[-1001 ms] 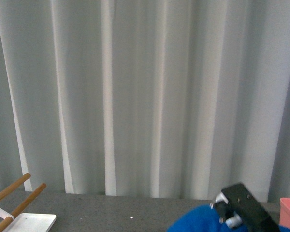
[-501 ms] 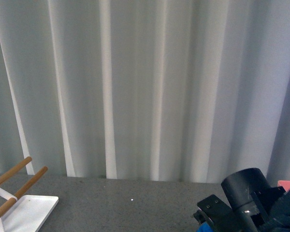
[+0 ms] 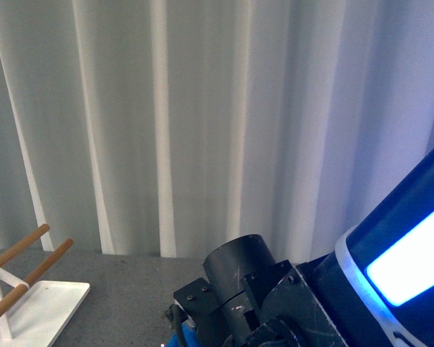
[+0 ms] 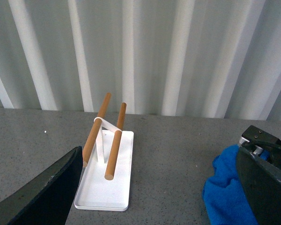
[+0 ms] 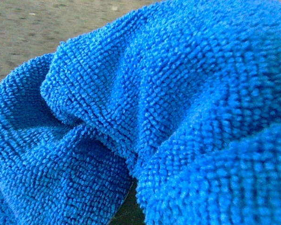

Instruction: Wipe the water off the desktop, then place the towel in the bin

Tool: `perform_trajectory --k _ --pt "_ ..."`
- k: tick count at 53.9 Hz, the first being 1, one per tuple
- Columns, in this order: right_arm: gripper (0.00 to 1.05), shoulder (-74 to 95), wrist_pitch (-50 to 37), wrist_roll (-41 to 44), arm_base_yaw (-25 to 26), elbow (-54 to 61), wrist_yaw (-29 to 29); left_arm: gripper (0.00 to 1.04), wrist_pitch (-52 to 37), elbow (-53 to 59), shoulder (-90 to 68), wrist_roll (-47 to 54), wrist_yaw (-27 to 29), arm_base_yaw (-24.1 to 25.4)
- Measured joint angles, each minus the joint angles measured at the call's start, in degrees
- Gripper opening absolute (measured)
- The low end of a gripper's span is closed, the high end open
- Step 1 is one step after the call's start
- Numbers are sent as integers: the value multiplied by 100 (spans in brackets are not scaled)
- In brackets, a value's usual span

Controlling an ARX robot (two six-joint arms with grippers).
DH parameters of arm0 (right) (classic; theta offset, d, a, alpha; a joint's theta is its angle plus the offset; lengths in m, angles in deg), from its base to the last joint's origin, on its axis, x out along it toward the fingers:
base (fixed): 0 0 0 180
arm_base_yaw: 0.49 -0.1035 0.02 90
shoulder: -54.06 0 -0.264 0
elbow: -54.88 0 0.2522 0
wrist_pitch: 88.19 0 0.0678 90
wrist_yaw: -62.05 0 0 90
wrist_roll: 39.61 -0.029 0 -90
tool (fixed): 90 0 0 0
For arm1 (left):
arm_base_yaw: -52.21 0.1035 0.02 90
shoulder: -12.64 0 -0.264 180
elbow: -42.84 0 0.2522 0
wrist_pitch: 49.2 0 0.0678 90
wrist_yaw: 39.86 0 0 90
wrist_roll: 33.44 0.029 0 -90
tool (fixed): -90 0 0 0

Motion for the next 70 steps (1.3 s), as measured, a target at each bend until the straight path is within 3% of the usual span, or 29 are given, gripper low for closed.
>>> perform_trajectory --k 15,23,26,34,39,43,49,53,62,70 --pt "5 -442 -452 -514 72 964 15 98 0 0 0 2 0 0" --pt "5 -1314 -713 -315 643 1440 -262 98 0 0 0 2 0 0" --pt "5 -1803 -601 -236 940 1384 -422 98 0 0 0 2 0 0" --pt "5 -3051 -382 295 1574 874 -1537 98 0 0 0 0 0 0" --pt "5 -3633 208 476 2065 247 -1805 98 0 0 0 2 0 0" --pt "5 -3773 1139 588 2498 -339 -2356 98 0 0 0 2 -2 0" --pt "5 -3713 2649 509 3161 -922 -2411 98 0 0 0 0 0 0" --pt "5 -3600 3145 485 3495 -1097 -2417 98 0 0 0 2 0 0" --pt "5 -3228 3569 498 4109 -1360 -2586 98 0 0 0 2 0 0" --pt "5 -2918 3672 409 4179 -1300 -2247 98 0 0 2 2 0 0"
